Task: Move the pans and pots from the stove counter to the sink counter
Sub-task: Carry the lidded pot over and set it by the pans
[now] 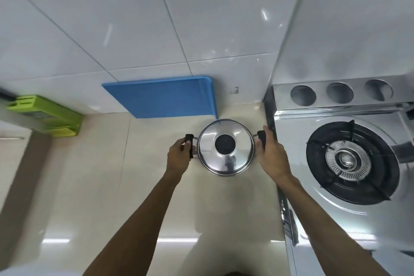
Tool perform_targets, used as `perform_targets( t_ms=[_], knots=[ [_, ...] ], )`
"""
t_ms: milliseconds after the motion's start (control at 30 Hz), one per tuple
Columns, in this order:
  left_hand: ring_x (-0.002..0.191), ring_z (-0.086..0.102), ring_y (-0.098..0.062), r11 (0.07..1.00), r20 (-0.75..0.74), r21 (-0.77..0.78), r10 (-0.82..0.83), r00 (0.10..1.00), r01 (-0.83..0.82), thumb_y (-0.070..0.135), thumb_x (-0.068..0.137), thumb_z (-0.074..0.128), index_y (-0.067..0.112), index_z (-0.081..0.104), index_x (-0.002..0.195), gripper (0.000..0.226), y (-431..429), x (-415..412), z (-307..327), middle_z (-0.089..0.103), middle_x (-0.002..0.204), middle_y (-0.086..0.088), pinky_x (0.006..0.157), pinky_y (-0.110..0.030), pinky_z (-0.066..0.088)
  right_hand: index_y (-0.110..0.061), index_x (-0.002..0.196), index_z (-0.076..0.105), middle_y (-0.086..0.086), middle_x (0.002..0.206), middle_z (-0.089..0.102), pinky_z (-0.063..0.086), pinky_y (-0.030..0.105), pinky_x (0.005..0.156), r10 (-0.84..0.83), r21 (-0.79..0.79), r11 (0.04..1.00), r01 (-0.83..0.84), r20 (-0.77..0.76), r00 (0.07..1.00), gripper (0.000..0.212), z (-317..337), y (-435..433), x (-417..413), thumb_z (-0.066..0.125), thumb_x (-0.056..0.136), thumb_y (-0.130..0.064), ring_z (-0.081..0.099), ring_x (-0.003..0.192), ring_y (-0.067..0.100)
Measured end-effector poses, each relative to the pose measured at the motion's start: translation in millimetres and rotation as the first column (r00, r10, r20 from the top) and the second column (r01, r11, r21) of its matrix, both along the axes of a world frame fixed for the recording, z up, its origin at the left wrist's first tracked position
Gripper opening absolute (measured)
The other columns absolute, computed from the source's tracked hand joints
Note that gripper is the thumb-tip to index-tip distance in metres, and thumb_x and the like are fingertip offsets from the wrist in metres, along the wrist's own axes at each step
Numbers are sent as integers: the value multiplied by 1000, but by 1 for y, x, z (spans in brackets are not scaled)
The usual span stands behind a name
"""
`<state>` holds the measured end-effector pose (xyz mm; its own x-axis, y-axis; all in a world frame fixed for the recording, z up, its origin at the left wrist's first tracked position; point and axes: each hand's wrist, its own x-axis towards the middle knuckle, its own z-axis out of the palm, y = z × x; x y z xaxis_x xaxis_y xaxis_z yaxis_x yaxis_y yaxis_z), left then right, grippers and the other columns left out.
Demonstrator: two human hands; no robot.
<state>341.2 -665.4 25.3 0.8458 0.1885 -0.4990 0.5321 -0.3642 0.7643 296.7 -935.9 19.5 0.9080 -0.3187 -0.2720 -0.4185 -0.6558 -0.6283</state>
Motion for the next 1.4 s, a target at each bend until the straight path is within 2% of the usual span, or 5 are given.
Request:
perform_targets(
  t_ms=[533,867,1033,1233,1400],
  knots=[
    [63,62,-20,920,193,-80,392,899,-384,14,97,66,24,72,83,18,192,-170,92,72,74,-8,65,-34,53,-24,146,49,12,126,71,50,42,98,234,183,945,-272,207,950,46,79,190,-68,56,101,-31,65,114,34],
    [66,73,-6,704,362,-111,686,632,-701,22,94,72,26,77,99,8,429,-374,164,81,80,6,62,-17,56,-34,142,53,2,110,76,59,40,91,465,382,726,-572,341,817,44,127,465,-159,59,99,-37,71,98,14],
    [61,70,-7,546,389,-120,794,466,-829,19,90,75,19,80,97,8,538,-469,188,78,72,5,67,-26,58,-31,137,60,-5,86,76,54,16,67,583,447,556,-701,391,712,41,139,611,-207,64,96,-33,71,76,3],
    [58,68,-5,369,435,-139,856,278,-919,18,91,75,19,79,98,8,644,-549,202,78,69,7,64,-24,56,-34,136,59,-11,94,74,49,5,66,695,486,370,-792,421,583,41,158,760,-255,66,96,-34,71,87,0],
    [56,66,-2,270,460,-174,873,165,-947,16,93,73,26,77,94,11,730,-574,203,79,72,7,65,-28,54,-35,131,60,-4,80,74,52,12,61,754,486,277,-829,424,501,38,165,869,-268,68,94,-33,71,74,2]
  ],
)
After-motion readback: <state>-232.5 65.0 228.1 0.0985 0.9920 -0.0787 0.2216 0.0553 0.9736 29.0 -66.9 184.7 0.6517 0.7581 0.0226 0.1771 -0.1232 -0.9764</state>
